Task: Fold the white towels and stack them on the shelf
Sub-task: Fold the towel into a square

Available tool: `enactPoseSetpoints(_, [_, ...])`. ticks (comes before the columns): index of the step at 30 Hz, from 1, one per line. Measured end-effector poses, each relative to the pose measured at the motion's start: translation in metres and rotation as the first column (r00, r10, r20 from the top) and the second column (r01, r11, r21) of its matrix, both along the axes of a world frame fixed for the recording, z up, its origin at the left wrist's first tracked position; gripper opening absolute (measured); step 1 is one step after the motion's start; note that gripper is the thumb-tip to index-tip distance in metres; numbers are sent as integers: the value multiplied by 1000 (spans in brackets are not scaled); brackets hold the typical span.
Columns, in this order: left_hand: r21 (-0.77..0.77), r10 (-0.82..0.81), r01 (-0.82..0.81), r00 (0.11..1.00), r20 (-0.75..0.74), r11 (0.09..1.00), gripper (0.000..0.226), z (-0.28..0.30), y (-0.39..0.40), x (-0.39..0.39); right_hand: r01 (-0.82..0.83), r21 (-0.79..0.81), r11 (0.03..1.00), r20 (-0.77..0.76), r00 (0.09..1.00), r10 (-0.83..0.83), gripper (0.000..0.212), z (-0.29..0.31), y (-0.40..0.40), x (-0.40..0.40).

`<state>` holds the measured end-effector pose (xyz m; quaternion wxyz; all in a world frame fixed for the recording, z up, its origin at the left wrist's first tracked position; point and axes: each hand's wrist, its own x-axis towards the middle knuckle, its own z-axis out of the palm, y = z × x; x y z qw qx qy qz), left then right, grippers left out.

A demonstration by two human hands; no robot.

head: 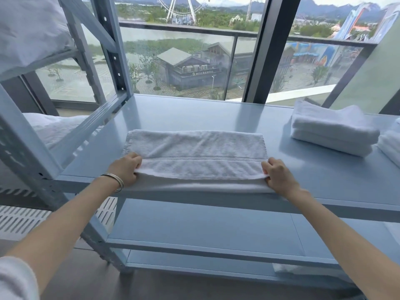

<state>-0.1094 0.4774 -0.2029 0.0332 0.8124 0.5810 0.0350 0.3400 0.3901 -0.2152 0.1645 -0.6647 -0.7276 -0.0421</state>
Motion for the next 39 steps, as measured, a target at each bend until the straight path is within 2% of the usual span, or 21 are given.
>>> enactPoseSetpoints(3, [0, 1, -1, 1000, 0, 1000, 23, 0, 27, 12, 54, -44, 998, 23, 998, -53, 16, 4, 25, 3])
enactPoseSetpoints(5, [25, 51, -52, 997, 65, 998, 21, 9, 47, 21, 123, -21, 992, 25, 992, -123, 15, 18, 44, 4])
enactPoseSetpoints(8, [224, 76, -127, 972, 223, 966, 18, 32, 61, 27, 183, 205, 962, -71, 982, -172, 16, 48, 59, 1])
enactPoseSetpoints(9, [314, 33, -110, 970, 240, 943, 17, 38, 57, 27, 165, 263, 950, -78, 986, -150, 18, 52, 57, 0])
enactPoseSetpoints(11, [391, -43, -28, 984, 171, 920, 17, 34, 45, 20, 113, 248, 962, -43, 993, -106, 23, 44, 47, 1])
enactPoseSetpoints(13, [235, -42, 34, 999, 31, 971, 19, 15, 30, 16, 111, 90, 990, -4, 994, -111, 22, 21, 36, 5])
enactPoseSetpoints(15, [83, 8, -6, 999, -33, 997, 16, 2, 23, 15, 144, 0, 990, -7, 990, -144, 22, 4, 33, 10])
enactPoseSetpoints(18, [47, 22, -18, 996, -81, 999, 19, 10, 22, 18, 147, -5, 989, -31, 989, -147, 24, 5, 32, 9])
enactPoseSetpoints(20, [-4, 16, -17, 983, -181, 1000, 23, 15, 27, 16, 168, -52, 984, 41, 985, -166, 22, 9, 28, 8])
enactPoseSetpoints(22, [-98, -16, -21, 934, -358, 995, 27, 26, 32, 16, 226, -167, 960, 130, 970, -206, 25, 20, 27, 3])
enactPoseSetpoints(24, [-176, -53, -43, 859, -508, 983, 34, 40, 38, 23, 299, -267, 916, 299, 929, -216, 30, 38, 31, -12])
enactPoseSetpoints(26, [-175, -68, -44, 807, -587, 984, 44, 51, 44, 40, 299, -222, 928, 366, 907, -205, 33, 53, 37, -34])
enactPoseSetpoints(28, [-143, -93, 19, 843, -530, 989, 52, 58, 48, 66, 210, -134, 969, 243, 954, -173, 35, 55, 51, -63])
enactPoseSetpoints(30, [-139, -132, 91, 937, -322, 986, 54, 56, 52, 104, 89, -98, 991, 93, 992, -80, 38, 50, 72, -96])
enactPoseSetpoints(31, [-129, -142, 117, 967, -213, 985, 55, 51, 53, 124, 42, -107, 993, 77, 996, -34, 40, 45, 86, -112])
enactPoseSetpoints(33, [-108, -136, 126, 987, -90, 986, 54, 32, 62, 158, -1, -152, 988, 81, 997, 13, 46, 38, 117, -138])
enactPoseSetpoints(36, [-163, -94, 91, 995, -12, 982, 53, 4, 84, 180, -1, -220, 975, 119, 992, 28, 54, 28, 155, -160])
enactPoseSetpoints(39, [-172, -112, 110, 994, -3, 979, 52, -8, 114, 173, 10, -269, 963, 145, 989, 30, 55, 23, 177, -160])
